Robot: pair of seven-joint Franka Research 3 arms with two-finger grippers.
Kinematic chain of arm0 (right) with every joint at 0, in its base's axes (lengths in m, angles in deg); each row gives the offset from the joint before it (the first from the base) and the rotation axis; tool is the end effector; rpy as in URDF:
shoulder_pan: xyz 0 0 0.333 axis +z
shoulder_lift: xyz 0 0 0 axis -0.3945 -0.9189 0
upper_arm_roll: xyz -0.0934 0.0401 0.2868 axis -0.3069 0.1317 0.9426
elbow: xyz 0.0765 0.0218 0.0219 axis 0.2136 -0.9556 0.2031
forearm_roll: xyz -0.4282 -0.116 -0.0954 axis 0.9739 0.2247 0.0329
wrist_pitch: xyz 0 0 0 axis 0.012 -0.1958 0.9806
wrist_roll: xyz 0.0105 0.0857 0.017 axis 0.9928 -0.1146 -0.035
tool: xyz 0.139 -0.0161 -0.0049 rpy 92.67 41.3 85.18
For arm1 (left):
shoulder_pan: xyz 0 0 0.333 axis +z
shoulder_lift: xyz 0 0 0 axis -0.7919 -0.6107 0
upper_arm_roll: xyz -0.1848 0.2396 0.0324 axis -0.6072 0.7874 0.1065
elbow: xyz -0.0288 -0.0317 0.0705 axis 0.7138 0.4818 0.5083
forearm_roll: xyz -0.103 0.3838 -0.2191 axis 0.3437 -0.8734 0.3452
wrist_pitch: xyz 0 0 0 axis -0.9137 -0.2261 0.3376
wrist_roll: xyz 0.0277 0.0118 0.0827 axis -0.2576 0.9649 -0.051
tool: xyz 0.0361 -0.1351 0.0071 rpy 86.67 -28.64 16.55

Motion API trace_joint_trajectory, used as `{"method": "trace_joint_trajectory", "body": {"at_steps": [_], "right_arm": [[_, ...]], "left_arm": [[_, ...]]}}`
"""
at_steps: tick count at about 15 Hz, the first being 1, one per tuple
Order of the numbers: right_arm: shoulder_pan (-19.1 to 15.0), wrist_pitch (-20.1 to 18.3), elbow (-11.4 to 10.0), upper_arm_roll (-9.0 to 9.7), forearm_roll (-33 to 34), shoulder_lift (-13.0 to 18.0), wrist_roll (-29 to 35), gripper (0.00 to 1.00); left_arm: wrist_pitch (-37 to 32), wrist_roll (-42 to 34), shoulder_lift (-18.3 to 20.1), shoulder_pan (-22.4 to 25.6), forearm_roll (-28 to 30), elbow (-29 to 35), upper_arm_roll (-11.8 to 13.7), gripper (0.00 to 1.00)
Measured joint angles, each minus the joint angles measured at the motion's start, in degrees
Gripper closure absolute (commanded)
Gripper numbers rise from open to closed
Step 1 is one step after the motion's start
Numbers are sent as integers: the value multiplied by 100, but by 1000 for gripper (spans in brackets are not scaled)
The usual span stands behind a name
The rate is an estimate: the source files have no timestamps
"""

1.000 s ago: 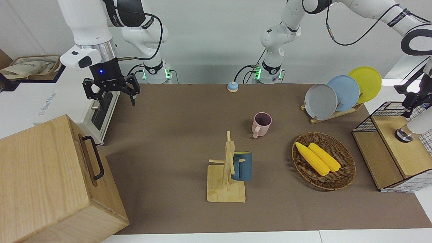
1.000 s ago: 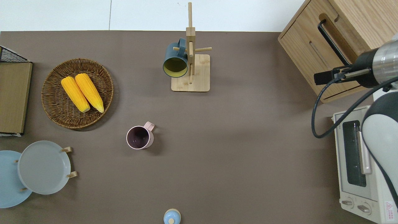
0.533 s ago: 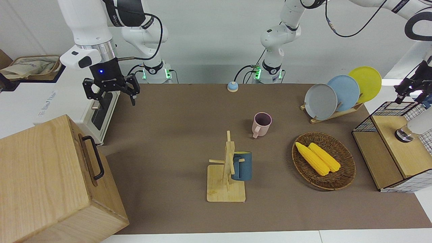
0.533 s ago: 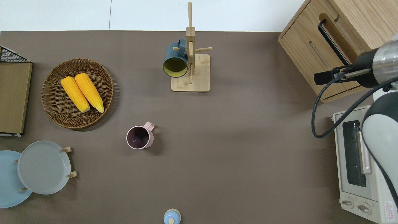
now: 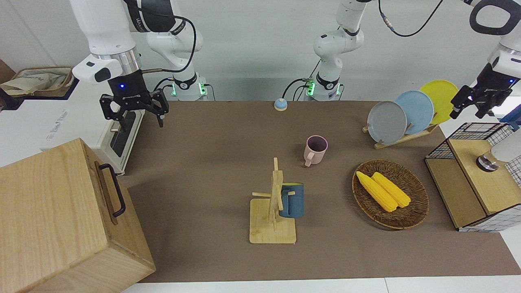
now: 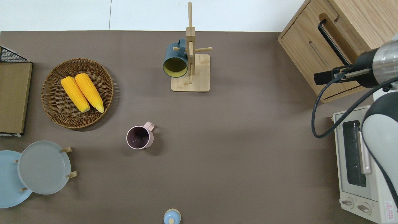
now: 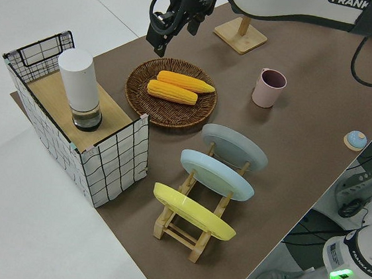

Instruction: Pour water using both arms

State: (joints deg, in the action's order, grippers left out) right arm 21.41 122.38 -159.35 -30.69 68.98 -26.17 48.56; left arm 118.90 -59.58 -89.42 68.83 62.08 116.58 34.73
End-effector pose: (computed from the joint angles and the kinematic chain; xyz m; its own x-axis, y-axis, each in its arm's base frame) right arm 0.6775 0.0507 0.5929 0.9637 0.1549 0.2176 0.1512 -0.9879 0.0337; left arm 0.6331 0.2158 0.5767 0.9795 0.0633 0.1913 0.0485 -0.9956 0.0807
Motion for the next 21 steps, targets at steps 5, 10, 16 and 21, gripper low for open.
{"method": "trace_joint_trajectory", "body": {"at_steps": [5, 10, 16, 21], "right_arm": [[0, 0, 0, 0, 0, 0, 0, 11], [0, 0, 0, 0, 0, 0, 0, 11], [0, 0, 0, 0, 0, 0, 0, 11], [0, 0, 0, 0, 0, 0, 0, 11]], "left_arm": [[-376, 1087, 233, -795, -617, 22, -321, 2], [-821, 1889, 441, -1227, -669, 132, -677, 0], [-1113, 2018, 490, -1255, -669, 159, -1142, 0], [-1118, 2045, 489, -1307, -667, 195, -1362, 0]]}}
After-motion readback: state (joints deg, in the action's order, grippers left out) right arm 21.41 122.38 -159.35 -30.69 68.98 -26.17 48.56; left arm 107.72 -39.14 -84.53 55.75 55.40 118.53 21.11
